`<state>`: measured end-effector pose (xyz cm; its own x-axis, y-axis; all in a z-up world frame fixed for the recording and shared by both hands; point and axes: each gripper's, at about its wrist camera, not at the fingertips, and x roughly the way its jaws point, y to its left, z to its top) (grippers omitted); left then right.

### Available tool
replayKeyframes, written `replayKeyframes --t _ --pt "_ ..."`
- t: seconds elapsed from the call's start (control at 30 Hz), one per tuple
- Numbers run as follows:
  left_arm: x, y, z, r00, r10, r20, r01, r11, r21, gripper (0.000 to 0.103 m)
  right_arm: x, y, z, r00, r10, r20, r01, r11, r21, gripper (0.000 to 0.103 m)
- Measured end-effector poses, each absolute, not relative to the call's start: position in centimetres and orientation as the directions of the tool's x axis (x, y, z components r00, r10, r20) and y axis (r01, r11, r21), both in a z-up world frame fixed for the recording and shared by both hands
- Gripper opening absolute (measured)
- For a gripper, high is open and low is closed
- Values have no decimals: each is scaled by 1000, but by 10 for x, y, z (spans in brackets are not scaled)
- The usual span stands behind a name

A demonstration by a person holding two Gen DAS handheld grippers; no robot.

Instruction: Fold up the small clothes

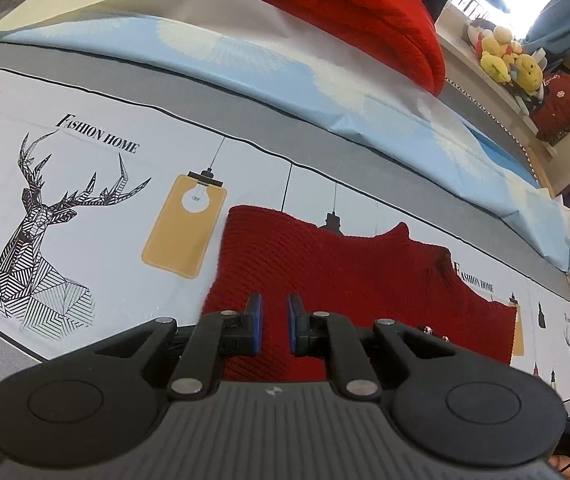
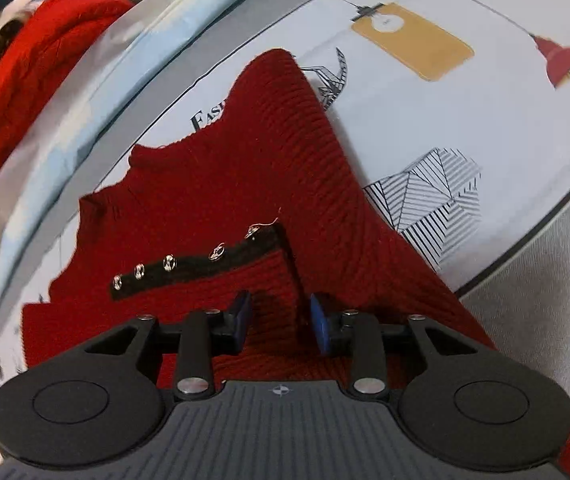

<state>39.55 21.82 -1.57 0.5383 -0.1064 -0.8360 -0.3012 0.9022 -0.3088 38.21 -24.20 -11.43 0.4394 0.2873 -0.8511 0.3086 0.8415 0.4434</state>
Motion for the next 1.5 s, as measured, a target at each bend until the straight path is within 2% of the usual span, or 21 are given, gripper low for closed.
replayKeyframes --t 0.03,0.07,0.2,0.3,0.37,0.43,0.47,0.57,0.67,0.73,0.77,0.8,0.93,1.0,1.03,1.07,1.13,1.4,1.43,1.47,1.5 --pt "396 219 -16 538 -107 -836 -301 902 -309 13 382 -239 -112 443 279 -852 294 853 431 9" --pt "396 220 -16 538 -107 -836 -300 903 -309 13 381 -237 -107 457 261 -850 281 864 417 6" --pt "396 222 -17 535 -108 -838 -299 904 -307 13 370 -239 -52 628 275 -728 143 879 455 4" --pt "396 220 -21 525 -112 -844 -285 911 -299 13 361 -244 -12 751 200 -630 72 923 378 4" --pt "397 217 -29 510 -119 -852 -274 916 -291 13 365 -257 -20 735 172 -656 118 920 374 5" --pt "398 215 -40 485 -134 -864 -269 918 -293 13 377 -265 -46 639 178 -748 170 916 364 6" --pt "398 214 -46 472 -147 -869 -267 916 -300 13 379 -270 -57 606 150 -781 217 914 344 10" --pt "398 217 -70 433 -170 -885 -280 908 -311 13 374 -275 -59 646 85 -759 257 911 321 10" --pt "398 220 -94 383 -151 -911 -276 923 -269 8 370 -267 -49 697 205 -687 140 901 411 10" --pt "399 223 -96 378 -163 -912 -272 921 -277 8 373 -259 -52 678 309 -667 71 876 477 14" --pt "399 224 -92 375 -167 -912 -275 919 -282 8 379 -256 -59 645 355 -677 52 864 501 21" --pt "398 225 -87 381 -176 -908 -278 915 -294 8 383 -253 -70 591 378 -712 55 862 503 22" --pt "396 230 -69 415 -181 -892 -260 915 -307 10 387 -256 -102 477 263 -839 172 908 382 22" --pt "397 232 -75 392 -170 -904 -272 917 -290 10 384 -262 -101 486 252 -837 200 900 387 22" --pt "396 233 -79 377 -165 -912 -279 918 -282 14 383 -263 -97 494 258 -831 198 897 396 23" --pt "395 235 -83 368 -161 -916 -284 918 -276 22 380 -263 -93 505 249 -827 188 903 387 26" --pt "394 237 -87 364 -160 -918 -293 915 -276 26 377 -262 -87 520 221 -825 170 920 353 29" --pt "394 232 -78 392 -174 -903 -279 913 -297 26 377 -248 -104 461 246 -852 131 931 340 31" --pt "394 231 -77 394 -173 -903 -276 914 -296 26 378 -246 -107 460 253 -851 120 932 341 31" --pt "394 230 -77 395 -172 -902 -275 915 -295 26 378 -244 -108 464 246 -851 114 936 332 16" --pt "395 229 -76 398 -172 -901 -274 915 -296 26 378 -243 -106 474 231 -849 111 941 318 6"
